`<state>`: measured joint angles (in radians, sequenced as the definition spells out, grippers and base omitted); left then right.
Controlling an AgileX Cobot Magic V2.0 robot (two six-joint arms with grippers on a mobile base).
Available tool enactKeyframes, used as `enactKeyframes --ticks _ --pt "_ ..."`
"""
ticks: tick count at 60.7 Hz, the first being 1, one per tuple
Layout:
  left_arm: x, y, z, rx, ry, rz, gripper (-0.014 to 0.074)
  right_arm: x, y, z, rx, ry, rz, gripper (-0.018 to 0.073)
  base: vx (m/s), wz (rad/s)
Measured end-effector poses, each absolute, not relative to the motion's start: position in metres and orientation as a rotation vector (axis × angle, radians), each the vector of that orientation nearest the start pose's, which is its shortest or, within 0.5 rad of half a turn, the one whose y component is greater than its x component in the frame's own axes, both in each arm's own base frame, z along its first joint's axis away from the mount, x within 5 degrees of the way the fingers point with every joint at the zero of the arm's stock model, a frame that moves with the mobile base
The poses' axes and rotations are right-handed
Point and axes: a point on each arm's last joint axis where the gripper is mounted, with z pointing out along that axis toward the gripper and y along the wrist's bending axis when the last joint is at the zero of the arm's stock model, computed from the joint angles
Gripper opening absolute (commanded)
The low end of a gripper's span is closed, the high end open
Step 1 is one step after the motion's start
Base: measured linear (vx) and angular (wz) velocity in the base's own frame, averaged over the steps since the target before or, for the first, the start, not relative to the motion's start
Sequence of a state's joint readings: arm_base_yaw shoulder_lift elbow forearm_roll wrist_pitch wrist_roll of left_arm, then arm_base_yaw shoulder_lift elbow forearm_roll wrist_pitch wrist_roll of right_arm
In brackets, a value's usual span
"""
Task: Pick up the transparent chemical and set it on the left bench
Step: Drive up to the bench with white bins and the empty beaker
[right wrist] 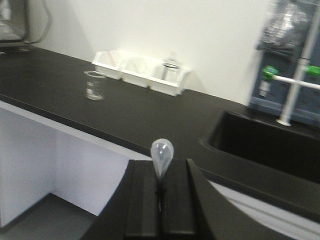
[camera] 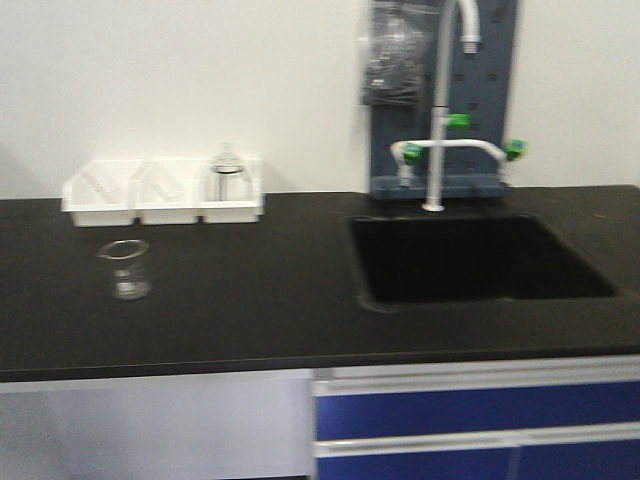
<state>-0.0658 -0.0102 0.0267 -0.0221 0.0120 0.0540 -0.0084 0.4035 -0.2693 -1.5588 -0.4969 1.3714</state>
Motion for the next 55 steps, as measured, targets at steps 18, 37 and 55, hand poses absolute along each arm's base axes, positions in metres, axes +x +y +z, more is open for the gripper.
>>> enactKeyframes --ticks 18,37,55 --pt "0.0565 -0.0038 0.2036 0.074 1.510 -0.027 -0.0003 0.0873 0.0426 0.2763 -0.520 1.526 0.249 -0.0003 0.19 0.68" --pt "0.0565 -0.0038 0.2036 0.074 1.510 -0.027 -0.0003 0.0873 0.0425 0.2763 -0.520 1.526 0.247 -0.0003 0.24 0.35" --pt "0.0565 -0.0038 0.2036 0.074 1.510 -0.027 -0.0003 0.0875 0.0422 0.2763 -0.517 1.527 0.244 -0.0003 0.32 0.03"
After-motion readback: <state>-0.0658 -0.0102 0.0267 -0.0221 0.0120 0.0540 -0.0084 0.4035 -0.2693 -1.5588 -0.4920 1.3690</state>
